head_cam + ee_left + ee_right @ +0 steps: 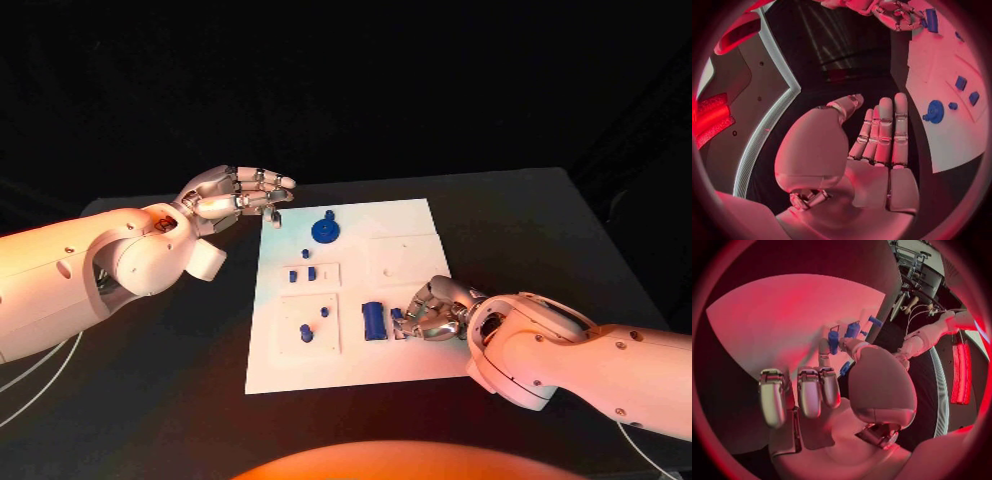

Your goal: Assemble the parts on the task board

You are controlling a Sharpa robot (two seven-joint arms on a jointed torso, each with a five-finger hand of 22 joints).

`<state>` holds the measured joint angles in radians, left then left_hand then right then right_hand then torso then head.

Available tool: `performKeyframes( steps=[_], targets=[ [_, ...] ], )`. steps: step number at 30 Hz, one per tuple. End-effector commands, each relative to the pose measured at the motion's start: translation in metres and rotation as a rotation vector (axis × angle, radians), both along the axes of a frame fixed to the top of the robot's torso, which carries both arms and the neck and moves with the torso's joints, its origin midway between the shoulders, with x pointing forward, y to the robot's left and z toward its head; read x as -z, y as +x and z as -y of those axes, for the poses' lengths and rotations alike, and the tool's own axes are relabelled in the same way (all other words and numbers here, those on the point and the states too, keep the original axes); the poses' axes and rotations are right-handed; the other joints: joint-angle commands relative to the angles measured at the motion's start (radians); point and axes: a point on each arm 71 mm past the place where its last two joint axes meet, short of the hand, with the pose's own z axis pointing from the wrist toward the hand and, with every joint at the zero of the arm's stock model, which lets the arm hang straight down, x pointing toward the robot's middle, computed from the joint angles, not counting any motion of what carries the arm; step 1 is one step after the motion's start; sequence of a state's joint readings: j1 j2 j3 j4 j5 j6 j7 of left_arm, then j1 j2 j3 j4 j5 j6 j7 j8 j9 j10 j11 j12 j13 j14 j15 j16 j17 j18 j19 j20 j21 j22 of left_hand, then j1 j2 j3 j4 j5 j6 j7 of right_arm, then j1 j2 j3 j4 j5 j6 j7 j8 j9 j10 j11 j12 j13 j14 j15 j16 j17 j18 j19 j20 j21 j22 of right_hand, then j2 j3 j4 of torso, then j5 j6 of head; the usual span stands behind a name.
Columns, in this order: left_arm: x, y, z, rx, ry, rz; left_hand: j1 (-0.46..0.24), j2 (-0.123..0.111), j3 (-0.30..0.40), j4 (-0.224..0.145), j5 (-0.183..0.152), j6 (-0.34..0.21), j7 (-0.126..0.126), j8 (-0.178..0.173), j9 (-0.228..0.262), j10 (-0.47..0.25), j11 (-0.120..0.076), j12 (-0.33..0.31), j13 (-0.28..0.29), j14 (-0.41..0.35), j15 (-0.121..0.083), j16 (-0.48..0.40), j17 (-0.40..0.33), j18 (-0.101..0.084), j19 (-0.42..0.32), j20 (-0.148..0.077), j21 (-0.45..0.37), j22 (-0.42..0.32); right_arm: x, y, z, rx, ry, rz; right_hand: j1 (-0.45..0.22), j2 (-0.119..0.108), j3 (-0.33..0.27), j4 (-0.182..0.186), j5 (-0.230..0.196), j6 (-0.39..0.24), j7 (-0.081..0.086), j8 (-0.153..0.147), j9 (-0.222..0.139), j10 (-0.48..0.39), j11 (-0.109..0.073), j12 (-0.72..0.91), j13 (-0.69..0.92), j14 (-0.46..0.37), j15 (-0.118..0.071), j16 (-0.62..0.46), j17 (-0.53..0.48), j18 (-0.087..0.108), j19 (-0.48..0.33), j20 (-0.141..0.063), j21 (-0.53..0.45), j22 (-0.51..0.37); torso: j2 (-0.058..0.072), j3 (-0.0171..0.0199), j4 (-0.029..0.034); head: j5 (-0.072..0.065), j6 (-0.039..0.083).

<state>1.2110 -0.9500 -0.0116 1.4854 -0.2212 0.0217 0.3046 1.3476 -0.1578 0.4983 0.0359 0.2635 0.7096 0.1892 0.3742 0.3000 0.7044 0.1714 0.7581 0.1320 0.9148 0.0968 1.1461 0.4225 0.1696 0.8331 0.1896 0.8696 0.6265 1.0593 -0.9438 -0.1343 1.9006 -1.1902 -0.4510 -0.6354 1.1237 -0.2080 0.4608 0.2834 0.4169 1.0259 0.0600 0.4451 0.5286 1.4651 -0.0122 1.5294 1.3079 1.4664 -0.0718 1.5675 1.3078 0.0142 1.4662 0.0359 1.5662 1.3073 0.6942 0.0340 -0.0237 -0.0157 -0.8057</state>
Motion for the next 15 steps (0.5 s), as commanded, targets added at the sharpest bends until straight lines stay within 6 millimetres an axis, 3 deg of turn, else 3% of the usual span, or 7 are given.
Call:
performKeyframes(
  steps=[1,2,5,8,13,15],
  targets=[
    [-0.0009,-0.0010,0.0020,0.017,-0.011,-0.002,0.010,-0.002,0.006,0.002,0.004,-0.008,0.047,0.006,-0.001,-0.005,-0.002,0.005,-0.001,-0.007,-0.002,0.005,0.000,0.015,0.004,-0.001,-0.004,-0.002,0.0016,-0.0016,-0.0024,-0.029,-0.011,-0.010,-0.018,-0.001,-0.014,0.002,-0.018,0.006,-0.002,-0.003,0.001,0.091,-0.004,0.002,0.246,0.104,-0.006,0.003,0.263,-0.014,0.105,-0.007,0.005,0.263,0.000,0.0001,-0.0001,-0.001,0.001],
    [-0.0009,-0.0010,0.0019,0.017,-0.011,-0.002,0.010,-0.002,0.006,0.002,0.004,-0.008,0.047,0.006,-0.001,-0.005,-0.002,0.005,-0.001,-0.007,-0.002,0.005,0.000,0.015,0.004,-0.001,-0.004,-0.002,0.0015,-0.0017,-0.0026,-0.030,-0.011,-0.009,-0.029,0.001,-0.025,0.005,-0.053,0.006,-0.002,-0.004,0.002,0.091,-0.004,0.001,0.246,0.104,-0.006,0.003,0.263,-0.014,0.105,-0.007,0.005,0.263,0.000,0.0003,-0.0002,-0.001,0.001],
    [-0.0008,-0.0009,0.0017,0.016,-0.010,-0.003,0.011,-0.002,0.007,0.001,0.004,-0.008,0.047,0.007,-0.002,-0.005,-0.002,0.005,-0.001,-0.007,-0.002,0.005,0.000,0.015,0.004,-0.001,-0.004,-0.002,0.0012,-0.0017,-0.0030,-0.033,-0.009,-0.006,-0.043,0.003,-0.038,0.006,-0.083,0.007,-0.002,-0.005,0.001,0.091,-0.004,0.002,0.246,0.104,-0.006,0.003,0.263,-0.014,0.105,-0.007,0.005,0.263,0.000,0.0005,-0.0003,-0.001,0.001],
    [-0.0007,-0.0009,0.0014,0.016,-0.009,-0.004,0.014,-0.001,0.009,0.000,0.004,-0.008,0.047,0.007,-0.002,-0.005,-0.002,0.005,-0.002,-0.008,-0.002,0.005,0.000,0.015,0.005,-0.001,-0.004,-0.001,0.0009,-0.0019,-0.0034,-0.037,-0.007,-0.003,-0.075,0.004,-0.063,0.008,-0.138,0.009,-0.001,-0.007,0.000,0.091,-0.003,0.002,0.246,0.104,-0.005,0.003,0.263,-0.014,0.105,-0.006,0.005,0.263,0.000,0.0004,-0.0006,-0.001,0.001],
    [-0.0006,-0.0008,0.0013,0.015,-0.008,-0.005,0.016,0.000,0.012,-0.001,0.004,-0.008,0.047,0.008,-0.002,-0.004,-0.002,0.005,-0.002,-0.008,-0.002,0.005,-0.001,0.015,0.005,-0.002,-0.003,-0.001,0.0003,-0.0025,-0.0036,-0.042,-0.004,-0.001,-0.089,0.006,-0.080,0.008,-0.156,0.009,-0.002,-0.009,0.000,0.091,-0.003,0.002,0.246,0.104,-0.006,0.003,0.263,-0.014,0.105,-0.006,0.005,0.263,0.000,0.0008,-0.0007,-0.001,0.000],
    [-0.0005,-0.0007,0.0012,0.014,-0.007,-0.006,0.017,0.001,0.013,-0.002,0.004,-0.008,0.047,0.008,-0.002,-0.004,-0.002,0.005,-0.002,-0.008,-0.002,0.005,-0.001,0.015,0.006,-0.002,-0.003,-0.001,-0.0001,-0.0029,-0.0034,-0.043,-0.002,0.001,-0.095,0.008,-0.090,0.007,-0.136,0.010,-0.003,-0.009,0.000,0.092,-0.004,0.002,0.247,0.104,-0.006,0.003,0.263,-0.014,0.105,-0.006,0.005,0.263,0.000,0.0009,-0.0007,-0.001,0.000]
  ],
)
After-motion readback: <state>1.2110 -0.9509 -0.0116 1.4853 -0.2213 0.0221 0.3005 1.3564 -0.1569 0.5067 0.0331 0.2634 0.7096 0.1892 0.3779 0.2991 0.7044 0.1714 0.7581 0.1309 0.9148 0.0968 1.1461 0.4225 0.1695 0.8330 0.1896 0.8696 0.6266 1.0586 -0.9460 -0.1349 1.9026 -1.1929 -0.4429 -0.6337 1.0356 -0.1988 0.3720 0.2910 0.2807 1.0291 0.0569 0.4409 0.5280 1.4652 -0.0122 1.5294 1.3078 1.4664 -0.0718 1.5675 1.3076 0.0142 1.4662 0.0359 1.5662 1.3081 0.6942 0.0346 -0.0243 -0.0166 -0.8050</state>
